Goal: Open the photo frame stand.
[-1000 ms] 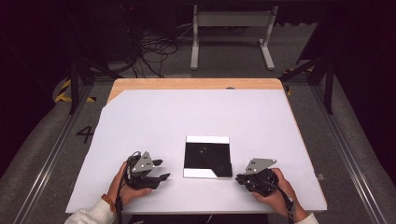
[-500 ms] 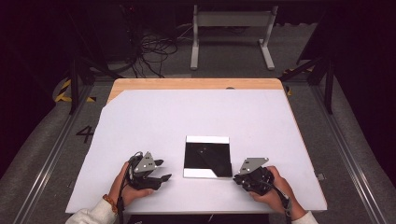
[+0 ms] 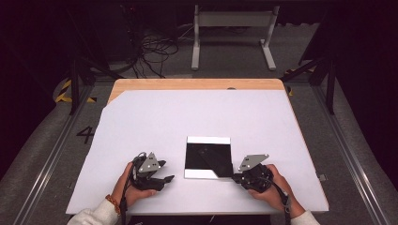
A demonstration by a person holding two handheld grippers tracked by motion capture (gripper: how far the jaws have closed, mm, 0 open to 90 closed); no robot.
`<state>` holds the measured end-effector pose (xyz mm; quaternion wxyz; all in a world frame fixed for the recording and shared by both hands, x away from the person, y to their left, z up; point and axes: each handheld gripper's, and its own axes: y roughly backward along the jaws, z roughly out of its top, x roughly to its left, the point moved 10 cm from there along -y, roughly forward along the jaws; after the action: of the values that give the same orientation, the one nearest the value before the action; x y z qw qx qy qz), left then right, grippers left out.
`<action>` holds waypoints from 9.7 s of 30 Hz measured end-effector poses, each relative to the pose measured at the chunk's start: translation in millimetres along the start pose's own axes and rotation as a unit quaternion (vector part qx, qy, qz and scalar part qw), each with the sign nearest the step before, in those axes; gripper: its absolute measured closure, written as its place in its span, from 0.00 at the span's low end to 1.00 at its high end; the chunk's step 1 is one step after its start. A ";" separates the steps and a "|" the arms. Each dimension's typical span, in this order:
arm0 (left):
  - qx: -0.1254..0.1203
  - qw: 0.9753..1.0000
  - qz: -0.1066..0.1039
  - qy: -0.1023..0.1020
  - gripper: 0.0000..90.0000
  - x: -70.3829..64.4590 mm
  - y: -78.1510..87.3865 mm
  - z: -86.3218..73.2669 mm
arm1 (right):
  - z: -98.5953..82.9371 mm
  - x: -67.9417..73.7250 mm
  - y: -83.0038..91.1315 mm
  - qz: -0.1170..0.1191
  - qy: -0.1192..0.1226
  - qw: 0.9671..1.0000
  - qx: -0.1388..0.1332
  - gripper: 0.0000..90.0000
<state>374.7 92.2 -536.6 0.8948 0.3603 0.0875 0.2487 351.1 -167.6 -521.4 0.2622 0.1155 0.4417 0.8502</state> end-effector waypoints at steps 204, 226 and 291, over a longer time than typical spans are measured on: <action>-0.019 0.998 -0.061 -0.012 0.65 -24.9 -13.2 21.9 | 69.0 -24.6 -6.1 0.106 -0.298 0.931 -0.183 0.49; -0.037 0.997 -0.057 0.019 0.43 -19.0 -16.4 31.0 | 65.2 -20.6 -10.5 0.117 -0.272 0.939 -0.177 0.54; -0.025 0.994 -0.097 0.047 0.47 -9.1 -45.3 66.3 | 66.4 3.6 19.1 0.092 -0.117 0.963 -0.224 0.62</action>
<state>406.5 19.8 -519.9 0.9183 0.3157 0.1579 0.1791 369.9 -128.8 -467.3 0.2516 0.1928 0.1940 0.9284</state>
